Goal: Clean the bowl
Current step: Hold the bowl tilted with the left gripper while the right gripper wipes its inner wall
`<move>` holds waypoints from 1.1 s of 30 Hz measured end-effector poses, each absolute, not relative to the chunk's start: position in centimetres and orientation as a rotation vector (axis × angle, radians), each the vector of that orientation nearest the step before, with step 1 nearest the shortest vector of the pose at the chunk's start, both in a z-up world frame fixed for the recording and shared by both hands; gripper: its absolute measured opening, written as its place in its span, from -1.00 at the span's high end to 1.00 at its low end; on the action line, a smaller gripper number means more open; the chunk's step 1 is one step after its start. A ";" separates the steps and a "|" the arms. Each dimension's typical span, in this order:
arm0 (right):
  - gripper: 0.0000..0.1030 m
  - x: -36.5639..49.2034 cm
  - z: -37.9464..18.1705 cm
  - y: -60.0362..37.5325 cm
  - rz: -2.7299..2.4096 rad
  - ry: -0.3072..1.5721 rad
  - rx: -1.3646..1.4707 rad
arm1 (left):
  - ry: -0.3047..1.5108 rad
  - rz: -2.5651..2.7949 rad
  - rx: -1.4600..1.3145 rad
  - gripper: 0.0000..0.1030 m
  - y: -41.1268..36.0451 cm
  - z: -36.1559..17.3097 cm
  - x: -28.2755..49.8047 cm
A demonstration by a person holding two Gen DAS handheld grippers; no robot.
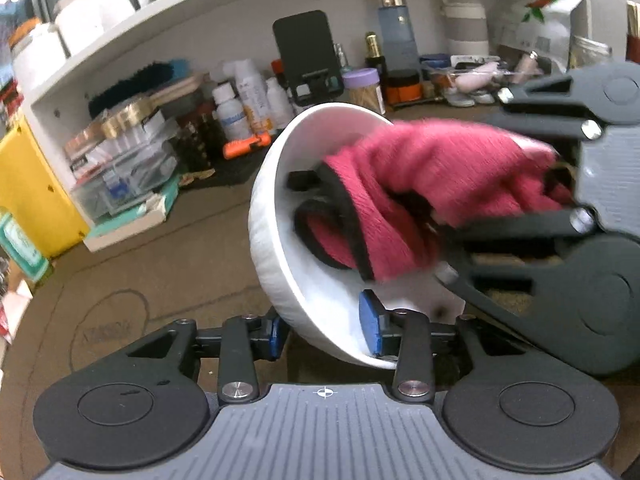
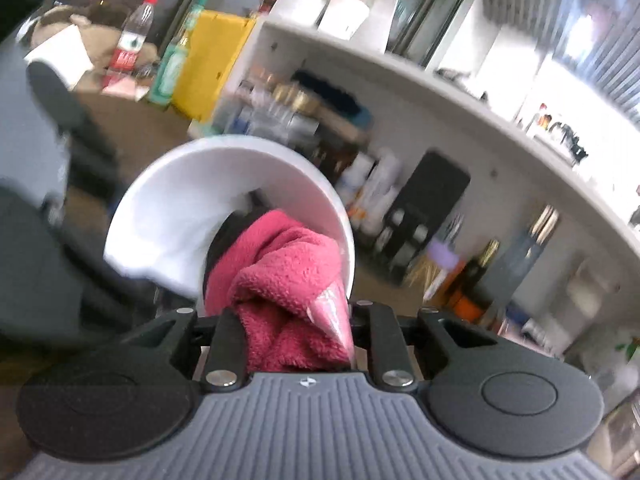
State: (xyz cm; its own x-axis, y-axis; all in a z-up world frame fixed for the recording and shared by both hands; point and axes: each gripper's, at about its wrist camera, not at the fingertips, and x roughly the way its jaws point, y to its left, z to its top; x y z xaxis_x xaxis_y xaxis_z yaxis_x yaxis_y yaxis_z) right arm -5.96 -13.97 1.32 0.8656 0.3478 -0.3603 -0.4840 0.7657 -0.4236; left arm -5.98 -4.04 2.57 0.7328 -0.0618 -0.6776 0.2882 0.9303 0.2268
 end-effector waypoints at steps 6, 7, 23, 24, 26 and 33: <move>0.55 -6.5 3.7 -15.7 0.562 0.297 -0.339 | 0.725 -0.175 0.331 0.22 -2.9 2.7 -6.3; 0.55 -6.7 3.8 -16.0 0.570 0.311 -0.325 | 0.723 -0.163 0.340 0.22 -2.9 2.7 -6.4; 0.54 -7.5 1.0 -17.3 0.562 0.451 -0.267 | 0.678 -0.212 0.587 0.74 -5.5 6.2 -1.2; 0.53 -7.4 1.1 -17.4 0.561 0.456 -0.260 | 0.676 -0.212 0.591 0.74 -5.4 6.1 -1.4; 0.53 -6.7 1.4 -17.8 0.548 0.479 -0.241 | 0.677 -0.222 0.588 0.62 -4.6 5.6 -3.3; 0.47 -4.8 3.8 -17.1 0.537 0.377 -0.206 | 0.690 -0.226 0.474 0.28 -2.9 3.6 -7.7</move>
